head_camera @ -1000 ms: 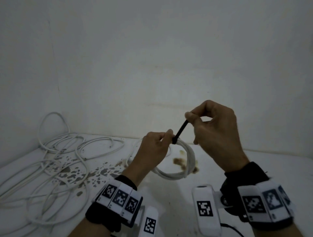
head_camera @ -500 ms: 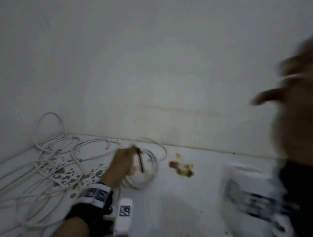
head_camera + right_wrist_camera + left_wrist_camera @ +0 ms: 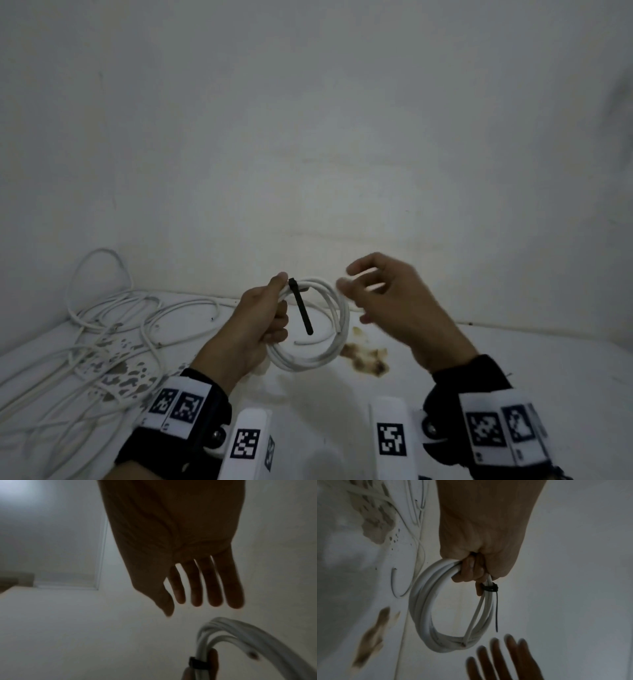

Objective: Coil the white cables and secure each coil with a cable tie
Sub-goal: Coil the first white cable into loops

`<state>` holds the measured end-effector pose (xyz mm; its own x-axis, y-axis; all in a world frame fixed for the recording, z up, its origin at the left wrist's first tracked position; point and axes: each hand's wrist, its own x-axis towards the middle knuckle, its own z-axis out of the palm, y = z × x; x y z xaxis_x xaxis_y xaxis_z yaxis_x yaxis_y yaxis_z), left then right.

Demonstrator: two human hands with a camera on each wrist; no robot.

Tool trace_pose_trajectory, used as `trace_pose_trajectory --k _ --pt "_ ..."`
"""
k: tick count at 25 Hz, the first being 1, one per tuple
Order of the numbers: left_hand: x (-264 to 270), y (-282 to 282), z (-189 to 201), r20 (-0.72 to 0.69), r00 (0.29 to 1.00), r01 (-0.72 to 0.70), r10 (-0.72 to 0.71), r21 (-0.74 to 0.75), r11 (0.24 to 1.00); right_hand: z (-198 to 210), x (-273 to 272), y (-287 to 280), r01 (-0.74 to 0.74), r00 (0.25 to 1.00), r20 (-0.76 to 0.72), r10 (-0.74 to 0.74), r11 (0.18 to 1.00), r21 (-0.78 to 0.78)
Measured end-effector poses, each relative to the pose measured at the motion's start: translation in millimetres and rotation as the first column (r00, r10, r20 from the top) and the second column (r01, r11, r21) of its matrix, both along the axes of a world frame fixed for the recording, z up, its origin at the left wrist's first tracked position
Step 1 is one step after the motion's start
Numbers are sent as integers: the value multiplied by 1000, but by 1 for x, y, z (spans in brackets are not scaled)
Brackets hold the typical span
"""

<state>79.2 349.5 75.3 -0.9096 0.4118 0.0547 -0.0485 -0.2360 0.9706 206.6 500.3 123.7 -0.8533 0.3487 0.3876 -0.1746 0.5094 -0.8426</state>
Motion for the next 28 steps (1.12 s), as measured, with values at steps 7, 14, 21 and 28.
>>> trace_pose_trajectory --k 7,14,21,28 --pt "4 2 4 173 969 163 -179 103 981 -20 -7 2 30 996 87 -23 997 -77" --pt "11 12 -8 141 965 228 -219 -56 972 -47 -1 37 139 990 78 -117 892 -430" --pt "26 68 -32 103 956 291 -273 -241 926 -62 12 90 309 948 222 -228 831 -463" --pt "8 177 -51 179 972 204 -150 -339 918 -64 -11 159 489 831 427 -357 835 -253"
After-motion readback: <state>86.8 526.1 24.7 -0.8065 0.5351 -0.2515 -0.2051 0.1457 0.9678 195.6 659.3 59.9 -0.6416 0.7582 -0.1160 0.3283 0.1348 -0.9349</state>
